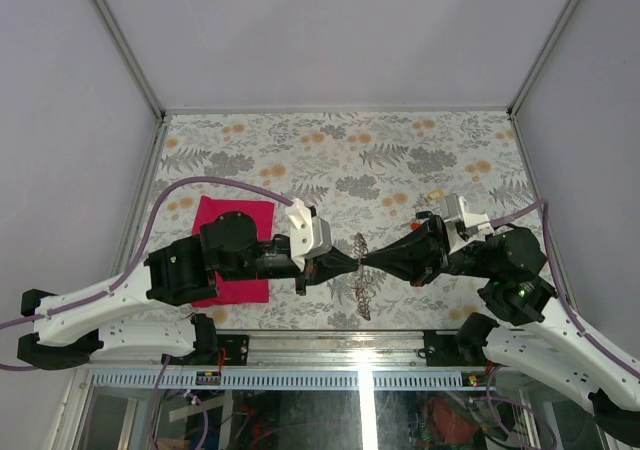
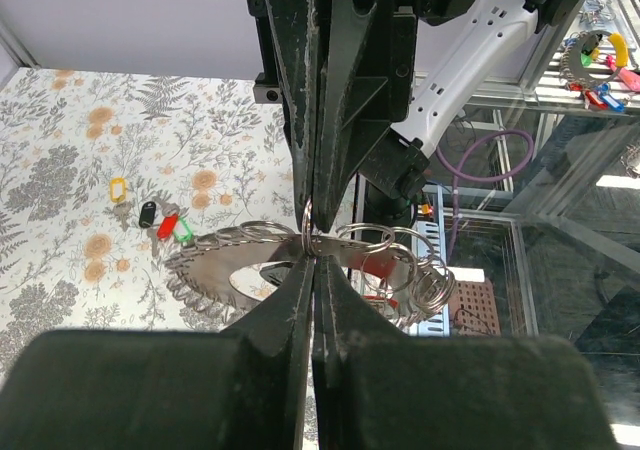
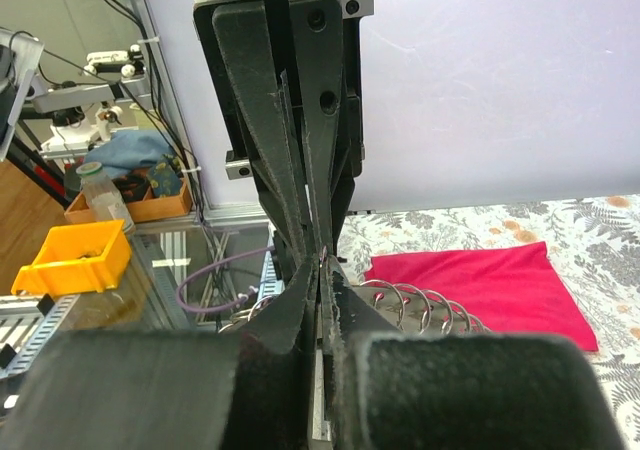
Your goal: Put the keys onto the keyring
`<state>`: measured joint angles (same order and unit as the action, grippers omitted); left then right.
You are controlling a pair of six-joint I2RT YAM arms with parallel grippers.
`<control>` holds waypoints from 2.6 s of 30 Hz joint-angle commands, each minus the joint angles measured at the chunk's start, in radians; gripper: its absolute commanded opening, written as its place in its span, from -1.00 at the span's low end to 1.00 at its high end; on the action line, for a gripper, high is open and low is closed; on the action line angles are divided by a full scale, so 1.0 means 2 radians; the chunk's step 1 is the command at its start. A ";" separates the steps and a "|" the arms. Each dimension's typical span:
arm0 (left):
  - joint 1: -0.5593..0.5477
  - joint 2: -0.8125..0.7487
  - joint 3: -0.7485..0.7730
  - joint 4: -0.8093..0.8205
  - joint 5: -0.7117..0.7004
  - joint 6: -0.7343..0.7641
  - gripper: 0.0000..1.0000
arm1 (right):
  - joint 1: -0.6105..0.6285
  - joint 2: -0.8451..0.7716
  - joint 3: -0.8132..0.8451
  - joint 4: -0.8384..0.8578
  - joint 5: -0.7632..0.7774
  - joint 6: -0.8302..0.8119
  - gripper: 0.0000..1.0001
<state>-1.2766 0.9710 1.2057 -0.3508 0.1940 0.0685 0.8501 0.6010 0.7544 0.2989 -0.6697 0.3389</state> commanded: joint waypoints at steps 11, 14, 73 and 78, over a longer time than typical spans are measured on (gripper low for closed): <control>-0.002 -0.009 -0.025 0.015 0.001 -0.014 -1.00 | 0.000 -0.019 -0.018 0.153 0.065 0.049 -1.00; -0.002 -0.008 -0.025 0.015 0.003 -0.014 -1.00 | 0.001 -0.019 -0.025 0.168 0.071 0.059 -1.00; -0.003 -0.040 -0.084 0.206 -0.006 -0.047 -0.36 | 0.001 0.004 -0.023 0.189 -0.006 0.066 -1.00; -0.002 -0.036 -0.084 0.205 -0.009 -0.046 -0.48 | 0.000 0.002 -0.023 0.188 -0.007 0.066 -1.00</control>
<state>-1.2766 0.8948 1.0405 -0.0101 0.1974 -0.0158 0.8509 0.6117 0.6533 0.6144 -0.6754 0.4820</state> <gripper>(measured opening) 0.300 0.010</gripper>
